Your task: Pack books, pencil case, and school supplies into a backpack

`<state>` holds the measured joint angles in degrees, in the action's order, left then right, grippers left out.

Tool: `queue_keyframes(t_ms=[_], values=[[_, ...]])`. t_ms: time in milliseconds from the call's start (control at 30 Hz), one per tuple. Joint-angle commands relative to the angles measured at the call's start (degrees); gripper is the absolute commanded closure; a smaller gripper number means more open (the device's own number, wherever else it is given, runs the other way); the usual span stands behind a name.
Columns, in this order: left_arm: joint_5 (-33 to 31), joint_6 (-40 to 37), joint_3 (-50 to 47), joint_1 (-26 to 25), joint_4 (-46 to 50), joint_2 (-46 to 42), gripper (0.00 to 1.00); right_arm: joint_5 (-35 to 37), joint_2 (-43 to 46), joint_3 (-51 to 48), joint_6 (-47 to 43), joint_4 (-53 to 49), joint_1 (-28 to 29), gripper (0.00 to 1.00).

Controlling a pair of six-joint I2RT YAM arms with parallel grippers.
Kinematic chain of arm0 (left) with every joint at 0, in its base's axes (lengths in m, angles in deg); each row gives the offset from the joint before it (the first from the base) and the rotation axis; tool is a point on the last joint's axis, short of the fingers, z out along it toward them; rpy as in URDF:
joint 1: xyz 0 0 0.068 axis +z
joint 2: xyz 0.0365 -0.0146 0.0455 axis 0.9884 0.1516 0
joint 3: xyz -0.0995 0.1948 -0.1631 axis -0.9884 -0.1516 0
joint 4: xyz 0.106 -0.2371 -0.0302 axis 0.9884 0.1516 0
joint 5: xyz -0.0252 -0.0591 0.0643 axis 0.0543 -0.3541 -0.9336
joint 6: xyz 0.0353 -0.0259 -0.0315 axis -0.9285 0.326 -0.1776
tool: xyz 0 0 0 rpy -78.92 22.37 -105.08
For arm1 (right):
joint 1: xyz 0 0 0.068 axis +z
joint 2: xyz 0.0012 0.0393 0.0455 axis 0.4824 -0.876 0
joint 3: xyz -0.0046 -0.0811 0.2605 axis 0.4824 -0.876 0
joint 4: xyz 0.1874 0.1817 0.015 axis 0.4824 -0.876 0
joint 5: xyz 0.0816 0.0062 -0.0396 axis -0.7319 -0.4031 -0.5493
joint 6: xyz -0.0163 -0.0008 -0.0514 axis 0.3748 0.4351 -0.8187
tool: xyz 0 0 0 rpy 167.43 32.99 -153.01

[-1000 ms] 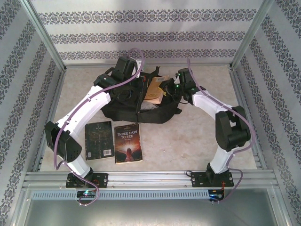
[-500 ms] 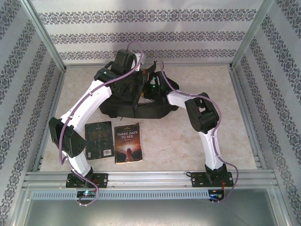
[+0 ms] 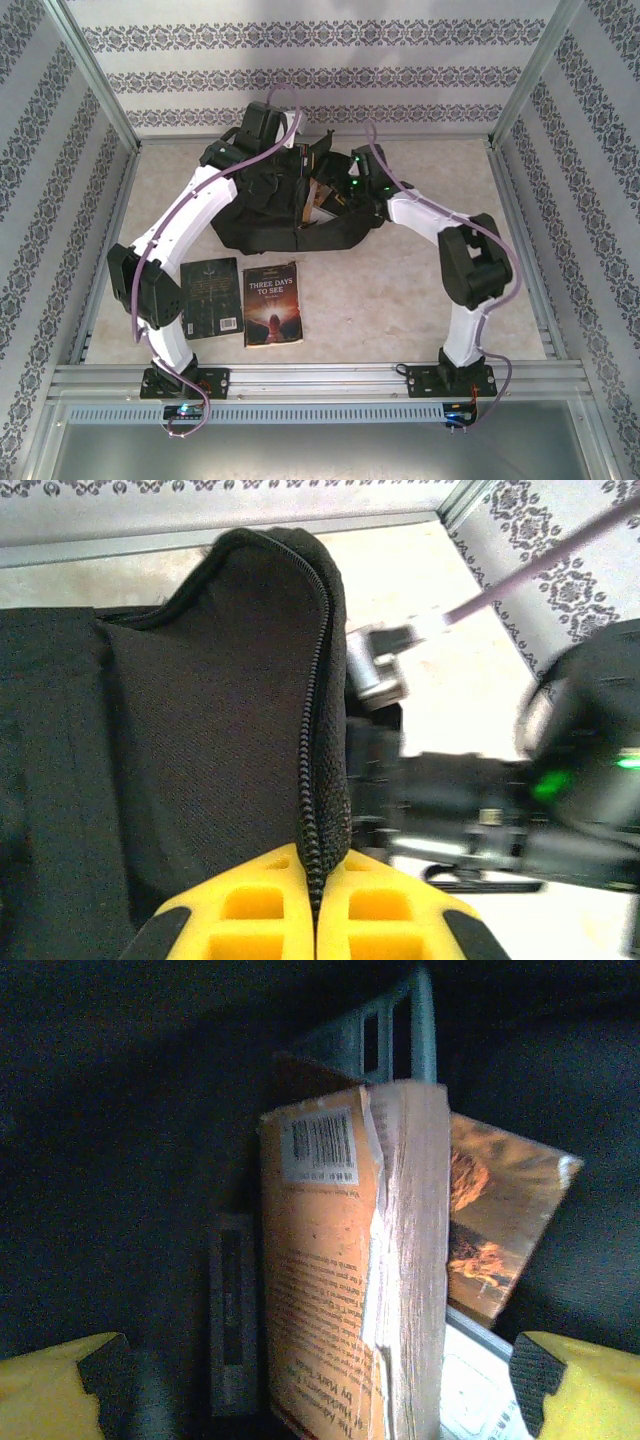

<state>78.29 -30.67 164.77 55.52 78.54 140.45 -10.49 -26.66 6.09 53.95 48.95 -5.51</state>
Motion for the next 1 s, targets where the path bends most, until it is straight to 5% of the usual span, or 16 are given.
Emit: queue_keyframes(t_ms=[0,200,367,500,700,967], values=[[0.39,1.24,1.06,0.95,-2.39,0.69,1.00,3.58,6.13,-2.61,-5.75,-4.19,-0.81,0.03],[7.86,1.36,3.48,0.83,1.13,2.46,0.98,12.72,18.22,-7.99,-11.49,-14.95,-1.40,0.09],[9.49,4.64,-0.53,0.86,0.26,-2.77,0.54,22.74,31.49,-16.68,-11.76,-21.68,-0.89,0.10],[11.42,9.53,-11.77,0.83,-4.79,-13.86,0.36,24.06,41.21,-22.92,-12.91,-22.91,1.61,0.11],[4.12,13.39,-30.75,0.91,-0.04,-31.01,0.33,16.64,45.95,-28.65,-15.16,-22.45,9.49,0.15],[1.23,29.27,-61.15,0.89,0.69,-47.86,0.34,9.69,30.81,-23.58,-15.15,-24.93,24.41,0.16]])
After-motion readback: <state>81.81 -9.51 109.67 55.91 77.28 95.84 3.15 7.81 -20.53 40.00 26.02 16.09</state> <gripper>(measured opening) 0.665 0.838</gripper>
